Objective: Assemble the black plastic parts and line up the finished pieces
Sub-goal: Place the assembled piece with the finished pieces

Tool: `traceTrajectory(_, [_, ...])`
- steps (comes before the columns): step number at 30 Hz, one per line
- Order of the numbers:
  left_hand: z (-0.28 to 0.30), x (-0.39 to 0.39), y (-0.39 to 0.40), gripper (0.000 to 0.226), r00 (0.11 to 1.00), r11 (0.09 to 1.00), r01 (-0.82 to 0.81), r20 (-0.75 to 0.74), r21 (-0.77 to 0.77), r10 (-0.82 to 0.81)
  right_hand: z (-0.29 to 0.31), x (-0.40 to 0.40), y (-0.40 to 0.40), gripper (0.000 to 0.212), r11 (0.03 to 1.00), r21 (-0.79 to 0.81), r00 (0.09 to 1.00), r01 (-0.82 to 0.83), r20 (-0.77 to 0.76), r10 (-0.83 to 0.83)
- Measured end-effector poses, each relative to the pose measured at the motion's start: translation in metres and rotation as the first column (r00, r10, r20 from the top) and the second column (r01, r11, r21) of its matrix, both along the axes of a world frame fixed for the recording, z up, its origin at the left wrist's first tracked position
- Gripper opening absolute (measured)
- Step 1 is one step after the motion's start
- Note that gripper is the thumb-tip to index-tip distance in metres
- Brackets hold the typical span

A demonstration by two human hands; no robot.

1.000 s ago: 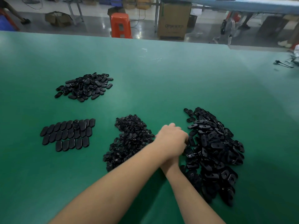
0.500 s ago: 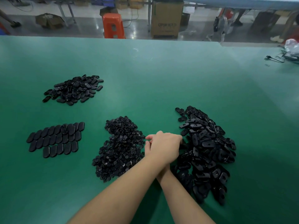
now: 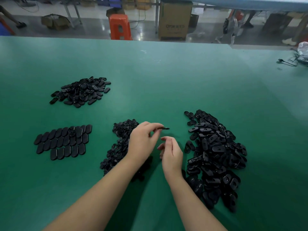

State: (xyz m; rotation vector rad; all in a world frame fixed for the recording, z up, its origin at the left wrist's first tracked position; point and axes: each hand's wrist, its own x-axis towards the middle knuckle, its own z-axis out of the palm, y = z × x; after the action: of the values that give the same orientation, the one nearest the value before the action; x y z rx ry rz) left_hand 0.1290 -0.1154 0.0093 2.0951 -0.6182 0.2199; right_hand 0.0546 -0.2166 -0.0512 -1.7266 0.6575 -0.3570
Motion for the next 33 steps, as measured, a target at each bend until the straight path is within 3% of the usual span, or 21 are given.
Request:
traceTrajectory(2, [-0.006, 0.004, 0.011, 0.017, 0.998, 0.994, 0.061, -0.026, 0.088, -0.059, 0.003, 0.002, 0.007, 0.021, 0.994, 0.102, 0.997, 0.036, 0.058, -0.042])
traceTrajectory(5, [-0.013, 0.003, 0.018, 0.025, 0.987, 0.976, 0.153, -0.078, 0.157, -0.142, 0.003, 0.003, 0.010, 0.019, 0.999, 0.051, 0.998, -0.005, 0.059, 0.002])
traceTrajectory(11, [-0.010, 0.000, 0.021, 0.037, 0.972, 0.983, 0.153, -0.196, 0.101, -0.131, 0.003, 0.004, 0.007, 0.024, 0.999, 0.007, 0.998, -0.034, 0.055, 0.033])
traceTrajectory(15, [-0.004, 0.016, 0.035, 0.029, 0.984, 0.991, -0.037, -0.167, 0.130, 0.059, 0.001, 0.004, 0.010, 0.019, 1.000, -0.026, 0.999, 0.016, 0.031, -0.015])
traceTrajectory(19, [-0.009, 0.042, 0.069, 0.030, 0.931, 0.913, -0.260, -0.170, 0.314, 0.324, 0.002, 0.004, 0.012, 0.010, 0.999, -0.031, 0.999, 0.037, 0.041, -0.036])
traceTrajectory(27, [-0.032, 0.074, 0.111, 0.060, 0.886, 0.786, -0.180, -0.249, 0.592, 0.390, 0.001, 0.005, 0.012, 0.010, 0.997, -0.065, 0.998, 0.049, 0.044, -0.046])
traceTrajectory(33, [-0.037, 0.080, 0.115, 0.033, 0.874, 0.789, -0.247, -0.221, 0.562, 0.432, 0.000, 0.006, 0.012, 0.009, 0.995, -0.082, 0.998, 0.048, 0.041, -0.045])
